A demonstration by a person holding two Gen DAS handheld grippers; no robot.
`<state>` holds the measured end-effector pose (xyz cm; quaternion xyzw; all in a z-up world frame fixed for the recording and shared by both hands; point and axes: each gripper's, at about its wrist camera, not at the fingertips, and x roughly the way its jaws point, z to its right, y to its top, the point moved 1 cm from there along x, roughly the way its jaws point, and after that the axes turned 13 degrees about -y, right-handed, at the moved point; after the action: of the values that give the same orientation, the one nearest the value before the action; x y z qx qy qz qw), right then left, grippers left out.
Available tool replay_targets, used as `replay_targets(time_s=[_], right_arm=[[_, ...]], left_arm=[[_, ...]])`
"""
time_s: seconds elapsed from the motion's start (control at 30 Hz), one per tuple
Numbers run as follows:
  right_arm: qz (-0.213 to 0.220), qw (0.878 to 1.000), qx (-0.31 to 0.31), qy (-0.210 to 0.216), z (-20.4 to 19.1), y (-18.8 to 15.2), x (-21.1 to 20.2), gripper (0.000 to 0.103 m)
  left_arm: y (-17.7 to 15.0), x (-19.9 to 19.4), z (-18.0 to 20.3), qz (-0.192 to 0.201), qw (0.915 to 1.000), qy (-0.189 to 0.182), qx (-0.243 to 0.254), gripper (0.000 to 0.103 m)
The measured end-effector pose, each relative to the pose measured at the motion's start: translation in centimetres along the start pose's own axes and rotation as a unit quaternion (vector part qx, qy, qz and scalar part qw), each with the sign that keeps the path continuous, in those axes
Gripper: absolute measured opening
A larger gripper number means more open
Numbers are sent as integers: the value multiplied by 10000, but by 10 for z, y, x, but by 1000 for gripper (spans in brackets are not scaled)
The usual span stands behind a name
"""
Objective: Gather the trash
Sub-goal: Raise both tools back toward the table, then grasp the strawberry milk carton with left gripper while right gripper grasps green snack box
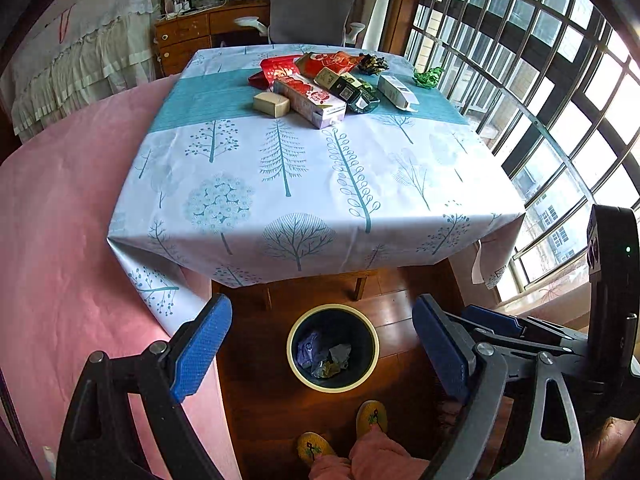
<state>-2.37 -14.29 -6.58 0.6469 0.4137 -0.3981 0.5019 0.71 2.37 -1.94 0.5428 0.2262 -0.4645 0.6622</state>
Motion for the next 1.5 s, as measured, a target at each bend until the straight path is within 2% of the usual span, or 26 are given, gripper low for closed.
replay_targets(time_s=[0.1, 0.23, 0.37, 0.53, 0.7, 0.93, 1.13, 1.3, 1.33, 1.37, 1.4, 1.5], right_arm=[[330, 9993, -156, -44, -13, 18, -25, 62], [758, 9963, -374, -120, -25, 49, -44, 62], [1046, 9928, -565, -168, -37, 83, -47, 62], [1152, 9888, -908, -265, -41, 137, -29, 62], [997, 9865, -1283, -201, -42, 208, 17, 62], [430, 9813, -1875, -94, -51, 289, 94, 62], [57, 9683, -2495, -89, -66, 321, 150, 62], [106, 9527, -3024, 262, -71, 325, 157, 61], [103, 9503, -3095, 310, -70, 326, 157, 59], [104, 9496, -3112, 359, -68, 328, 157, 51], [93, 9502, -3081, 456, -65, 331, 156, 39], [44, 9527, -2995, 511, -51, 342, 154, 33]], left_arm=[[19, -15, -2, 120, 9998, 9, 142, 91], [42, -26, -11, 318, 9991, 202, 180, 91], [66, -26, -24, 516, 9981, 325, -66, 90], [101, -3, -41, 483, 9973, 359, -433, 90], [140, 42, -55, 495, 9941, 594, -758, 90], [184, 118, -78, 120, 9818, 786, -1724, 88], [200, 156, -93, 27, 9678, 907, -2346, 88], [211, 173, -94, -43, 9619, 915, -2577, 88], [214, 177, -93, -61, 9619, 907, -2579, 88], [218, 181, -91, -73, 9624, 903, -2561, 88], [221, 183, -88, -76, 9630, 907, -2537, 88], [232, 193, -83, -107, 9639, 883, -2509, 88]])
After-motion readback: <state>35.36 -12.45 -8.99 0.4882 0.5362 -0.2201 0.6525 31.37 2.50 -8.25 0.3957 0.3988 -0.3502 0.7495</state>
